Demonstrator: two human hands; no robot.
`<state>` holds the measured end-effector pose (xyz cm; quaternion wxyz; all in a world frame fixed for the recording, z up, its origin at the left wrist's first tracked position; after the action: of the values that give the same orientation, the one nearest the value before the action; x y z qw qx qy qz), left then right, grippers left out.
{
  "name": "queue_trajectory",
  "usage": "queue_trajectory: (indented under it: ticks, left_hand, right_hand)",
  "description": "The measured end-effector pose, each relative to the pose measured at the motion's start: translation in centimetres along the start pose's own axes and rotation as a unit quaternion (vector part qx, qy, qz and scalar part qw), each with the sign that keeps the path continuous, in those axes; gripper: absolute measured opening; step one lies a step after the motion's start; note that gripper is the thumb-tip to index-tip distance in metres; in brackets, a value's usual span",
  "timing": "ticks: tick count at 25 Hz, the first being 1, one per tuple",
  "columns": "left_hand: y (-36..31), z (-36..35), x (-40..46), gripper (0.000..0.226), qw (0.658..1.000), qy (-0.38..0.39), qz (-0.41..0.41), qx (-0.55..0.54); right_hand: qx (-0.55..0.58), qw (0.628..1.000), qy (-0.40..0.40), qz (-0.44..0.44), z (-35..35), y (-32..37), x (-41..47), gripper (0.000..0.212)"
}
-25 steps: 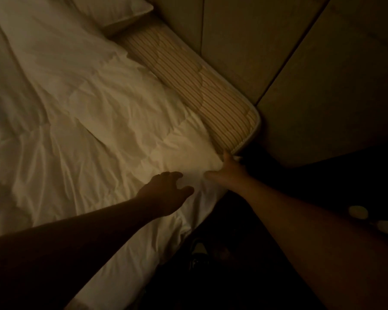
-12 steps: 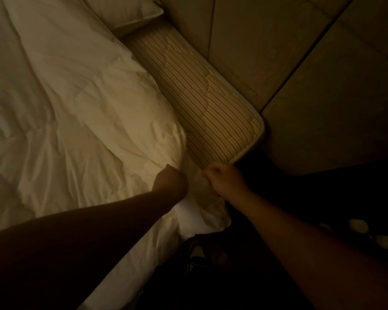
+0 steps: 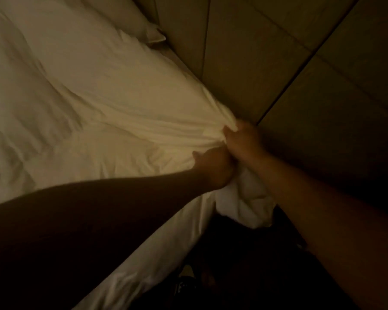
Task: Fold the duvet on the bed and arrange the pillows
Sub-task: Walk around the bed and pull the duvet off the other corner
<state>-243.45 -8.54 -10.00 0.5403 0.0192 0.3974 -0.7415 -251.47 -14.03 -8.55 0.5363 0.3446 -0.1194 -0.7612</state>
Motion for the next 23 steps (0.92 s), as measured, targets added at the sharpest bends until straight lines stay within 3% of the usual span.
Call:
queue_trajectory:
  ticks: [4,7,11,14,18,21,23]
  left_hand:
    - [-8.1,2.4,6.1,0.042,0.992,-0.048,-0.106,-0.052]
    - [-8.5,-0.2,7.9,0.054,0.990,0.011,-0.128,-0.063]
    - [-0.6,-6.3,5.1,0.066,0.986,0.097,0.002,-0.136]
    - [6.0,-7.3,0.6,0.064,0.999,0.025,0.004,0.035]
    - [13.1,-6.9,-7.1,0.070,0.991,-0.085,-0.009,0.104]
    - [19.6,-6.1,-13.2,0.074,0.978,-0.142,0.104,0.112]
    - [24.3,-5.5,-17.5,0.083,0.957,-0.165,0.215,0.106]
  right_hand:
    - [-0.011,0.990,-0.132,0.037,9.9,-1.8,3.5,0.035]
    - [-0.045,0.988,-0.142,0.037,10.1,-4.4,4.9,0.037]
    - [-0.168,0.975,-0.133,-0.066,6.0,-9.1,4.1,0.047]
    - [-0.214,0.967,-0.118,-0.075,2.0,-10.3,1.2,0.047]
    - [-0.200,0.979,0.020,-0.013,-6.7,-8.4,-2.1,0.049]
    - [-0.226,0.967,0.080,0.086,-13.0,-4.3,-4.7,0.064]
    - [-0.239,0.945,0.084,0.208,-16.9,0.2,-7.0,0.076]
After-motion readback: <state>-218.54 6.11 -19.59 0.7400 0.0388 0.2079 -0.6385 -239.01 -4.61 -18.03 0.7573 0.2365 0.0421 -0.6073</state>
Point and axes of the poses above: each hand's wrist, its own x-axis towards the middle knuckle, its own z-axis out of the back of the hand, y = z × x, the point moved 8 cm from there along x, towards the middle knuckle, and after that the axes turned 3 degrees about -z, right-handed, at the moved point
